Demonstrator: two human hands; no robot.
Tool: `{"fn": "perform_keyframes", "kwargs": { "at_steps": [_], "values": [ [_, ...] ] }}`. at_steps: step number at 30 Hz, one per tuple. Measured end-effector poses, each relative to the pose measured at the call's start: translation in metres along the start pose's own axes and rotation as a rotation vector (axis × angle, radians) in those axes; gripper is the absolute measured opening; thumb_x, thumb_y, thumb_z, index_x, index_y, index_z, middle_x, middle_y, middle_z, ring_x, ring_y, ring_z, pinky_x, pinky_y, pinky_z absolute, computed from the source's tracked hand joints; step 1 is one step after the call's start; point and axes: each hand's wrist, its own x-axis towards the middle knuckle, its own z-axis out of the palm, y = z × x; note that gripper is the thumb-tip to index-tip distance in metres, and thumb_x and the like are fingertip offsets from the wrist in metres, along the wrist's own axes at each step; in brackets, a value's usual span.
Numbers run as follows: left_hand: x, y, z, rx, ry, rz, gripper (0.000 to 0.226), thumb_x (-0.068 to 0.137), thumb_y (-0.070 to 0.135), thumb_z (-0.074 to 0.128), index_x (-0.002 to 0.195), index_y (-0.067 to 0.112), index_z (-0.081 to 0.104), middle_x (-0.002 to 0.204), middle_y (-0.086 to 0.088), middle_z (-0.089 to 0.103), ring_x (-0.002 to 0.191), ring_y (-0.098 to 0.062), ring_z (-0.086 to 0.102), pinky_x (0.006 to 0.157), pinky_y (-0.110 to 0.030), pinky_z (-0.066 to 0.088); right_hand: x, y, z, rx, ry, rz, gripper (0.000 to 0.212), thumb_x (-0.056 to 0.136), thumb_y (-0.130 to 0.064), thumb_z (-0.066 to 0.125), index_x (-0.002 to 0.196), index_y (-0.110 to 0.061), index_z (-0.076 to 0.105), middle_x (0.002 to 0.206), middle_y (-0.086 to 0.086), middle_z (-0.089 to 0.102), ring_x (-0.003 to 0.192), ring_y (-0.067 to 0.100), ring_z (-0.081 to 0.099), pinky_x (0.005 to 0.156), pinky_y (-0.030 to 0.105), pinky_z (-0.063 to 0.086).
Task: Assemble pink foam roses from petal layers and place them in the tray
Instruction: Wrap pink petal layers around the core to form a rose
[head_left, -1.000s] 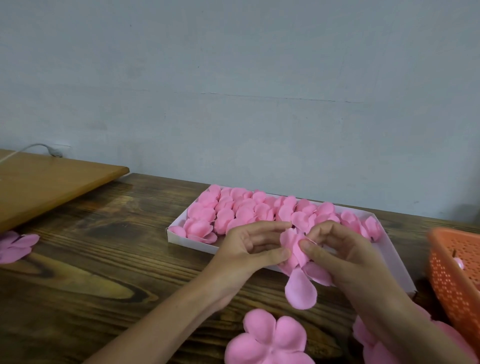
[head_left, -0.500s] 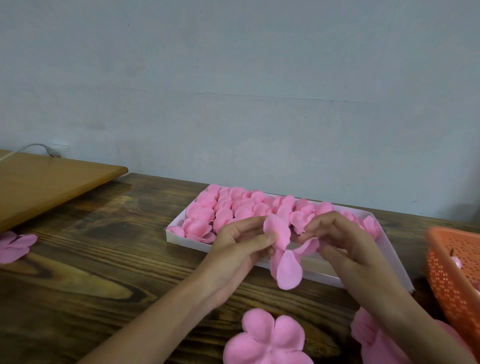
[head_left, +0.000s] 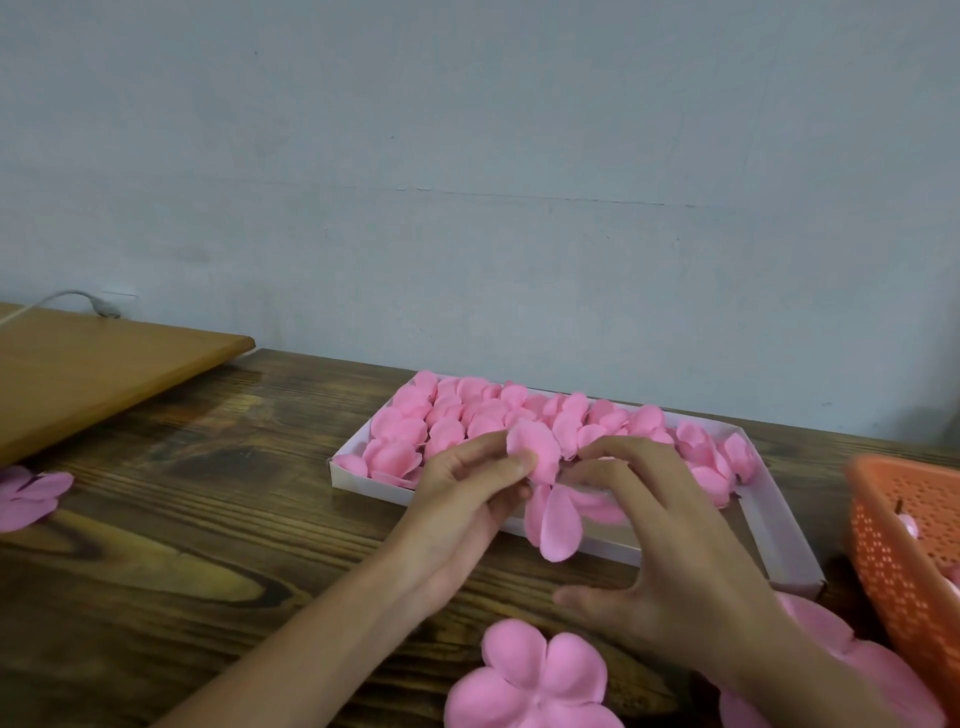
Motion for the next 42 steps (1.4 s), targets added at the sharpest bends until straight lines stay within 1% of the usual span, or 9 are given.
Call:
{"fn": "perform_keyframes", "kwargs": {
  "at_steps": [4, 6, 12, 19, 26, 30, 32, 35, 42],
  "values": [
    [-0.001, -0.002, 0.001, 0.008, -0.03, 0.003, 0.02, 0.087, 0.007, 0.074, 0.105, 0.002, 0.079, 0.098, -0.017, 0.073, 0.085, -0.017, 0.067, 0.076, -0.023, 0.056, 0.002, -0.001, 0.004, -0.011, 0.135, -0.049, 0.02, 0.084, -0.031, 0.073, 0.103, -0.027, 0.07, 0.119, -0.013, 0.058, 0.112, 0.009, 0.054, 0.088, 0.027, 0.045],
    [-0.001, -0.002, 0.002, 0.0, -0.035, 0.009, 0.021, 0.087, 0.008, 0.074, 0.107, 0.001, 0.079, 0.1, -0.018, 0.072, 0.089, -0.019, 0.066, 0.077, -0.024, 0.056, 0.002, 0.001, 0.001, 0.047, 0.159, 0.008, 0.014, 0.091, -0.031, 0.069, 0.105, -0.032, 0.07, 0.12, -0.016, 0.057, 0.115, 0.006, 0.055, 0.091, 0.019, 0.042],
    [-0.002, 0.0, 0.002, -0.013, -0.048, 0.005, 0.041, 0.084, 0.013, 0.081, 0.121, -0.002, 0.073, 0.106, -0.017, 0.072, 0.096, -0.022, 0.067, 0.086, -0.03, 0.059, 0.006, -0.004, -0.004, 0.339, 0.167, 0.195, 0.005, 0.094, -0.038, 0.073, 0.098, -0.035, 0.072, 0.102, -0.019, 0.071, 0.103, 0.01, 0.066, 0.087, 0.022, 0.049],
    [-0.004, 0.002, 0.005, -0.044, -0.073, 0.012, 0.047, 0.087, 0.005, 0.077, 0.131, -0.002, 0.065, 0.103, -0.014, 0.075, 0.092, -0.02, 0.072, 0.083, -0.03, 0.059, 0.012, -0.01, -0.008, 0.869, 0.103, 0.32, 0.009, 0.089, -0.024, 0.068, 0.088, -0.023, 0.077, 0.089, 0.007, 0.077, 0.089, 0.025, 0.073, 0.083, 0.023, 0.056],
    [-0.006, 0.001, 0.008, -0.035, -0.063, 0.019, 0.046, 0.08, 0.013, 0.085, 0.124, 0.009, 0.073, 0.109, -0.017, 0.075, 0.1, -0.026, 0.072, 0.086, -0.031, 0.06, 0.009, -0.004, -0.013, 0.964, 0.02, 0.27, 0.012, 0.091, -0.007, 0.066, 0.089, -0.013, 0.076, 0.096, 0.01, 0.076, 0.099, 0.02, 0.072, 0.088, 0.024, 0.055],
    [-0.007, 0.0, 0.009, -0.016, -0.046, 0.012, 0.049, 0.081, 0.015, 0.086, 0.127, 0.01, 0.071, 0.109, -0.018, 0.075, 0.102, -0.027, 0.072, 0.088, -0.03, 0.058, 0.009, -0.007, -0.016, 0.949, 0.021, 0.258, 0.018, 0.09, -0.035, 0.078, 0.088, -0.018, 0.075, 0.094, 0.007, 0.074, 0.088, 0.035, 0.068, 0.075, 0.042, 0.057],
    [-0.007, 0.001, 0.009, -0.01, -0.05, 0.014, 0.048, 0.083, 0.015, 0.085, 0.128, 0.01, 0.071, 0.11, -0.019, 0.076, 0.103, -0.028, 0.072, 0.088, -0.032, 0.059, 0.009, -0.008, -0.017, 0.96, 0.017, 0.267, 0.022, 0.09, -0.035, 0.078, 0.092, -0.014, 0.075, 0.09, 0.01, 0.074, 0.083, 0.035, 0.068, 0.073, 0.033, 0.057],
    [-0.008, 0.001, 0.01, -0.005, -0.051, 0.012, 0.043, 0.085, 0.01, 0.083, 0.126, 0.009, 0.072, 0.113, -0.023, 0.075, 0.106, -0.032, 0.071, 0.092, -0.036, 0.06, 0.01, -0.006, -0.016, 0.995, 0.031, 0.302, 0.003, 0.09, -0.015, 0.073, 0.09, -0.014, 0.076, 0.088, 0.011, 0.077, 0.087, 0.02, 0.073, 0.082, 0.02, 0.055],
    [-0.012, 0.003, 0.013, 0.054, -0.128, 0.035, 0.04, 0.085, 0.01, 0.08, 0.125, 0.012, 0.073, 0.124, -0.024, 0.072, 0.122, -0.038, 0.068, 0.099, -0.042, 0.058, 0.011, -0.009, -0.012, 1.028, 0.074, 0.352, 0.006, 0.085, -0.013, 0.071, 0.087, -0.015, 0.077, 0.085, 0.011, 0.076, 0.083, 0.019, 0.074, 0.077, 0.021, 0.056]
  ]
}}
